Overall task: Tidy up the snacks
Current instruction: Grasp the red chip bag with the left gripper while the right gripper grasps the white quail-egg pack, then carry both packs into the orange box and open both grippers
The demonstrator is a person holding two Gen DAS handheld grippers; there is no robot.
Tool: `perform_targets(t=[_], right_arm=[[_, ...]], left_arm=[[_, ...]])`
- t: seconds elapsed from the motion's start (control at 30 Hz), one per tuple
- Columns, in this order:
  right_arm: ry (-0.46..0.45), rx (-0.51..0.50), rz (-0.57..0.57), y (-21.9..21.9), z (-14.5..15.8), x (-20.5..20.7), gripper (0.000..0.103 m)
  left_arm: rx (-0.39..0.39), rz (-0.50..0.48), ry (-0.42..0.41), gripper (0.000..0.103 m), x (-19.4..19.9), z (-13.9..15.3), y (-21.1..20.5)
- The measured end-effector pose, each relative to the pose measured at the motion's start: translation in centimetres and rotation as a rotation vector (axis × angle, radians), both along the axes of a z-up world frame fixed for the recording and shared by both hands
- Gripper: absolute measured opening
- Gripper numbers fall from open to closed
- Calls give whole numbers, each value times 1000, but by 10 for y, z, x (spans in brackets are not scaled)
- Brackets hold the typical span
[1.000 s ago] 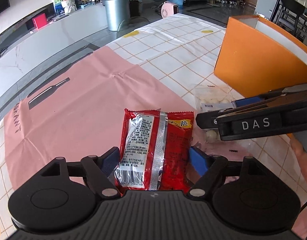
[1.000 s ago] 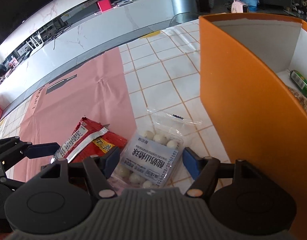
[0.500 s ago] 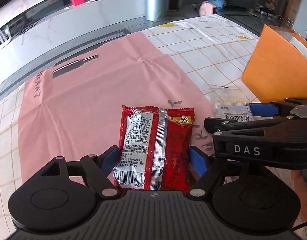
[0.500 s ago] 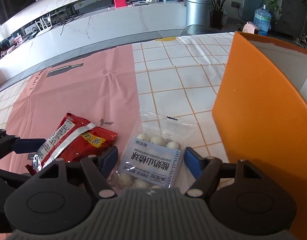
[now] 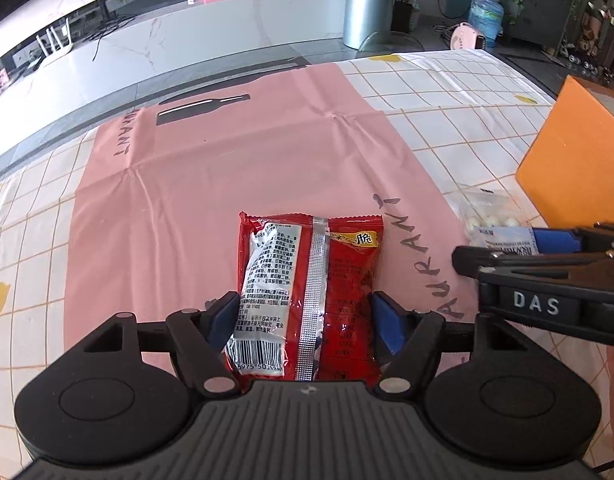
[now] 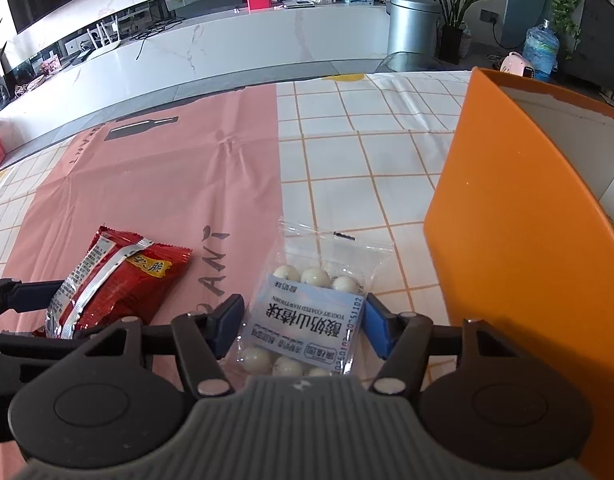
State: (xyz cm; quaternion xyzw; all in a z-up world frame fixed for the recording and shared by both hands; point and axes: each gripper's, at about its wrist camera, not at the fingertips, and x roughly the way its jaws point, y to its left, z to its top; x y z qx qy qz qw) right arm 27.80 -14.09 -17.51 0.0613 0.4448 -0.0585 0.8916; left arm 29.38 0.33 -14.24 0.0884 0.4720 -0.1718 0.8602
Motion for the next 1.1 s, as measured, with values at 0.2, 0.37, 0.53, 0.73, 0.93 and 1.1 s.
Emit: perform_targets(t=[0.2,0.37,0.53,0.73,0.93,1.1], right_arm=[[21,40,45,-3,7,-15,57],[14,65,86,-4,20,-37,56],[-14,109,102,-8,42,-66,56],[-74,160,121,-15,78,-111,56],[-130,170,136,-30,109,-156,56],[-165,156,141,-52,130,-192,56]], left_arm=[[-53,97,55,80,-4,6,15],[-84,149,64,80,-20,24,22],[-114,169,42,80,-47,56,20],[-144,171,-7,80,-88,95,12],[-167,146,-48,80,-128,123,-6],[-188,89,-69,80,-154,136,-34]])
